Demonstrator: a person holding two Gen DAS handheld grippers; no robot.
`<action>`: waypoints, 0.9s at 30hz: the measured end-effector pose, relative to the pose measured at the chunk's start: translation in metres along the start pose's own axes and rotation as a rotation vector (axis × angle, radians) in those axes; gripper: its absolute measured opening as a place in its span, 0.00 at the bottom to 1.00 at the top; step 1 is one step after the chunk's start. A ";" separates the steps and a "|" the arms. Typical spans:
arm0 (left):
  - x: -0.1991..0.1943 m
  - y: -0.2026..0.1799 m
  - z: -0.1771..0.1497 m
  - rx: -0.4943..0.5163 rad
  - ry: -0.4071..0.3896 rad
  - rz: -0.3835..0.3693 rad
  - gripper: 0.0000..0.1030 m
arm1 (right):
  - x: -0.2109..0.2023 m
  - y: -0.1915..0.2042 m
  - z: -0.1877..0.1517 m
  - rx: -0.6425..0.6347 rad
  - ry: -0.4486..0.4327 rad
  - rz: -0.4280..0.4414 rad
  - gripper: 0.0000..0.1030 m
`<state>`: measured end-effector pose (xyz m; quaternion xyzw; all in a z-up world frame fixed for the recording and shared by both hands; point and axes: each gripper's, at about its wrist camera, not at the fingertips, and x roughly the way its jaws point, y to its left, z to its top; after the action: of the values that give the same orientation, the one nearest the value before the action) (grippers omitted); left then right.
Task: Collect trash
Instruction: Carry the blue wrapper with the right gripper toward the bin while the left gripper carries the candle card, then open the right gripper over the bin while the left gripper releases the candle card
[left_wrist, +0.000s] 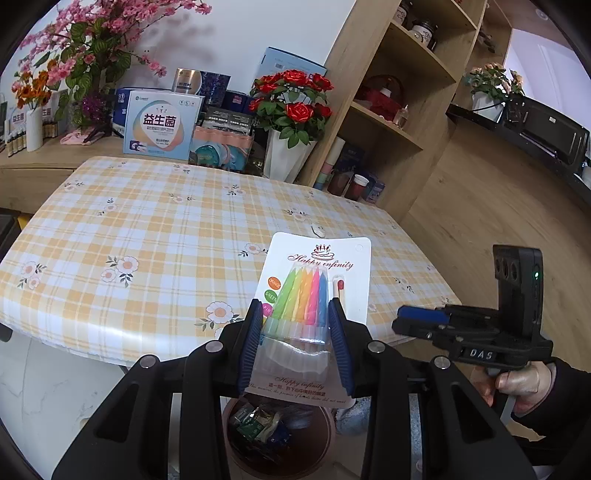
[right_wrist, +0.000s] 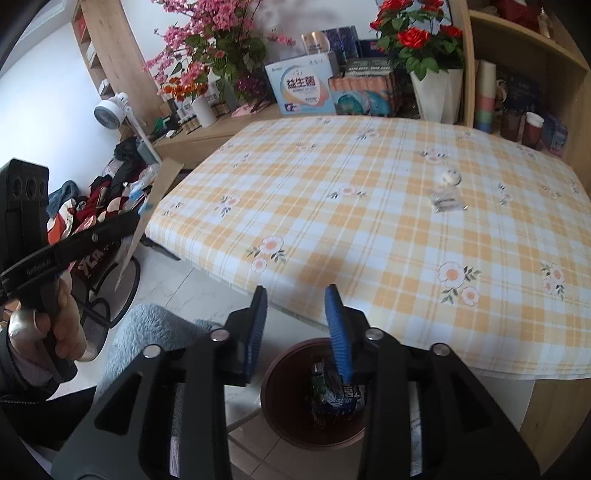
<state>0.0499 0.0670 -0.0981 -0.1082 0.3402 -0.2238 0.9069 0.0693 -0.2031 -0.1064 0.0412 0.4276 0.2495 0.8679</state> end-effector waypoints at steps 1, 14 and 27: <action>0.000 -0.001 0.000 0.002 0.002 -0.001 0.35 | -0.004 -0.001 0.002 0.005 -0.022 -0.012 0.52; 0.012 -0.027 -0.015 0.057 0.048 -0.018 0.35 | -0.064 -0.026 0.015 0.101 -0.281 -0.160 0.95; 0.029 -0.043 -0.033 0.076 0.103 -0.024 0.35 | -0.095 -0.067 0.002 0.176 -0.333 -0.249 0.95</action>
<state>0.0327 0.0137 -0.1238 -0.0663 0.3765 -0.2528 0.8888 0.0495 -0.3057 -0.0559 0.1042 0.3002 0.0917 0.9437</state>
